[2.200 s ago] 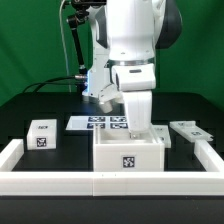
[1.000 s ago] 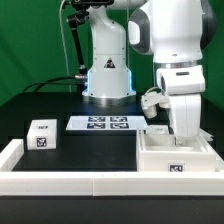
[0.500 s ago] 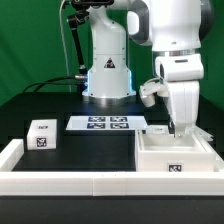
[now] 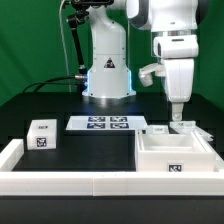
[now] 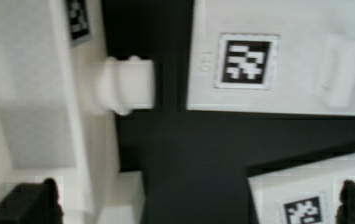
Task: Assemble cabinet
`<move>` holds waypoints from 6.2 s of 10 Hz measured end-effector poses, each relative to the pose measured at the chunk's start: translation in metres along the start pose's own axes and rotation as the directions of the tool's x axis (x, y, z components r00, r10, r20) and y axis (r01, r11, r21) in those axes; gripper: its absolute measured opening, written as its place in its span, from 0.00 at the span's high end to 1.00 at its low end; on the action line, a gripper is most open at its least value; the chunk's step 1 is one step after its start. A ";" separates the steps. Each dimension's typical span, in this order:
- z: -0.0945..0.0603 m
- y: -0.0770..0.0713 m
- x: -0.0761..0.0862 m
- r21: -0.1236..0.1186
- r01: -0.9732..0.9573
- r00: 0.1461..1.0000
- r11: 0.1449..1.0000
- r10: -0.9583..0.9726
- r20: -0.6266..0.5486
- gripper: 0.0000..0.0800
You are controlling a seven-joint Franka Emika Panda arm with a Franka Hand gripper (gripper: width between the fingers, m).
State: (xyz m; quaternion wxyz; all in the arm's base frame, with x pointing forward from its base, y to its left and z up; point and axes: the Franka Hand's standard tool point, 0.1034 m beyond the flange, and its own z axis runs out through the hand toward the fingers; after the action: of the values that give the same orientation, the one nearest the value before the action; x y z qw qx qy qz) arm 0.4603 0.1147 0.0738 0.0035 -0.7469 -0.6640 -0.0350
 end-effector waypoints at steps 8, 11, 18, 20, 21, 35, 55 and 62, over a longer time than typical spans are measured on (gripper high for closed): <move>0.008 -0.027 0.007 -0.010 0.112 0.994 0.994 -0.112 -0.017 0.00; 0.017 -0.047 0.040 -0.013 0.219 0.976 0.976 -0.219 -0.022 0.00; 0.031 -0.066 0.048 -0.002 0.266 0.963 0.964 -0.266 -0.041 0.00; 0.038 -0.074 0.052 0.016 0.280 0.959 0.960 -0.280 -0.044 0.00; 0.040 -0.076 0.052 0.022 0.281 0.959 0.960 -0.279 -0.044 0.00; 0.061 -0.090 0.040 0.077 0.255 0.967 0.964 -0.252 -0.050 0.92; 0.010 -0.025 -0.006 0.008 -0.005 1.000 1.000 0.004 0.023 0.91; 0.015 -0.015 -0.006 0.010 -0.009 1.000 1.000 0.009 0.018 0.91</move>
Offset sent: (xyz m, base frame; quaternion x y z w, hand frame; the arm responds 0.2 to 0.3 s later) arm 0.0000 0.0000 0.0000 0.0000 0.0000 0.0000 1.0000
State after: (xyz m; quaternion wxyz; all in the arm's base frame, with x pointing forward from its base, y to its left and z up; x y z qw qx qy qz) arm 0.4458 0.1109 0.0581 0.0013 -0.7502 -0.6607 -0.0248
